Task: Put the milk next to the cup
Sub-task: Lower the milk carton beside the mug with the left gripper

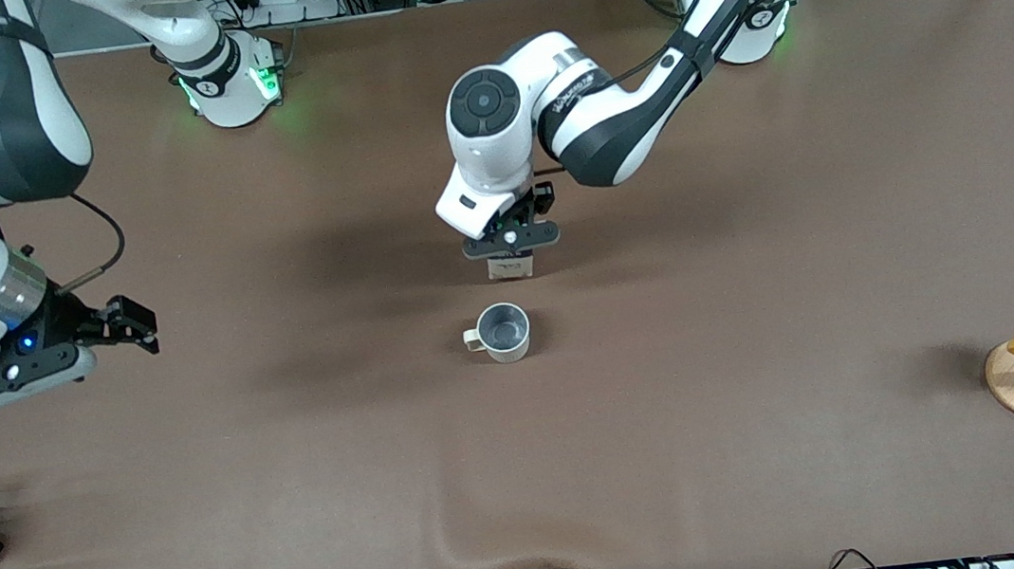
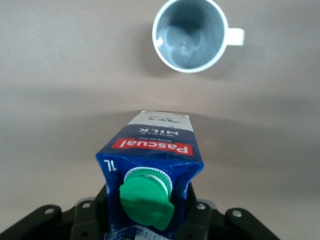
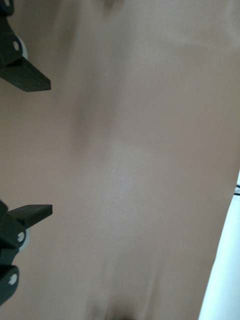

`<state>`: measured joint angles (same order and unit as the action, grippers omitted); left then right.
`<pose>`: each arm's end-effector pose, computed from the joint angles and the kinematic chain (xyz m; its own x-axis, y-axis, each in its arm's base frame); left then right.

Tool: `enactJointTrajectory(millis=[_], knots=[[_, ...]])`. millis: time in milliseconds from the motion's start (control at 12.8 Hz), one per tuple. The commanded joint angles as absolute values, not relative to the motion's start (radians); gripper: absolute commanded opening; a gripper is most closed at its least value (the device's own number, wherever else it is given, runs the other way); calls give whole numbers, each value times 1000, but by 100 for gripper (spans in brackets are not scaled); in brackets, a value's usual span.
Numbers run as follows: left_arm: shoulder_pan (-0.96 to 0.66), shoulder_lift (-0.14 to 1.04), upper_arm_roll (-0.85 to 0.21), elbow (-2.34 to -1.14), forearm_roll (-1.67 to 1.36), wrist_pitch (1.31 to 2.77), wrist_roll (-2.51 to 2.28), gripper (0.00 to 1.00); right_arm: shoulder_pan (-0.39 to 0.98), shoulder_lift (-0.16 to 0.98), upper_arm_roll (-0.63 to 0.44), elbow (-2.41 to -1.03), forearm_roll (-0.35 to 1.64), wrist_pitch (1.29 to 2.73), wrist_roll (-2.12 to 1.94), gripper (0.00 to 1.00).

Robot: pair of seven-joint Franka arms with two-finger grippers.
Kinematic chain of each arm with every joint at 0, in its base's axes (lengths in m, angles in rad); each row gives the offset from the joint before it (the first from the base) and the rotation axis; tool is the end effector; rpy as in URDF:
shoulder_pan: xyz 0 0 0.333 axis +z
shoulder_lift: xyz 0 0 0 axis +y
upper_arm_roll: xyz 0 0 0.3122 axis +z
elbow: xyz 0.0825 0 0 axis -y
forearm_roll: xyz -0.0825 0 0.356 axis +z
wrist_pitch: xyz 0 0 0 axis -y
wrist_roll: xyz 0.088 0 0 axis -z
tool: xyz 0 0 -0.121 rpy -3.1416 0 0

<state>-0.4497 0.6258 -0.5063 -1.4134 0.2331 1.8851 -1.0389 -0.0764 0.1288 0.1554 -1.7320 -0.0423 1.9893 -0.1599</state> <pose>0.4544 -0.4980 0.3546 0.9922 0.0734 -0.1009 0.0709 -0.9971 -0.0277 0.5879 0.0393 0.5014 0.9605 0.2489 0.1247 0.2457 -0.9685 0.0411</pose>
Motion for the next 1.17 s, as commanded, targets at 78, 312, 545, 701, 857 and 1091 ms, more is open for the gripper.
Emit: enactJointTrajectory(millis=[78, 312, 545, 701, 857, 1091], knots=[[-514, 646, -442, -1373, 253, 1890, -1063, 57, -138, 46, 172, -1764, -12, 1887, -149, 100], [-518, 678, -440, -1339, 255, 1931, -1068, 57, -198, 15, 172, -1741, 20, 1749, -162, 100], [-563, 693, -396, -1338, 256, 1951, -1083, 58, -221, -63, 170, -1743, 20, 1697, -166, 100], [-580, 695, -382, -1338, 255, 1953, -1081, 73, -221, -104, 170, -1743, 18, 1649, -161, 100], [-580, 693, -382, -1336, 256, 1953, -1077, 100, -228, -97, 170, -1743, 18, 1646, -158, 100], [-572, 667, -382, -1335, 253, 1950, -1081, 100, -229, -92, 170, -1741, 20, 1657, -158, 100]])
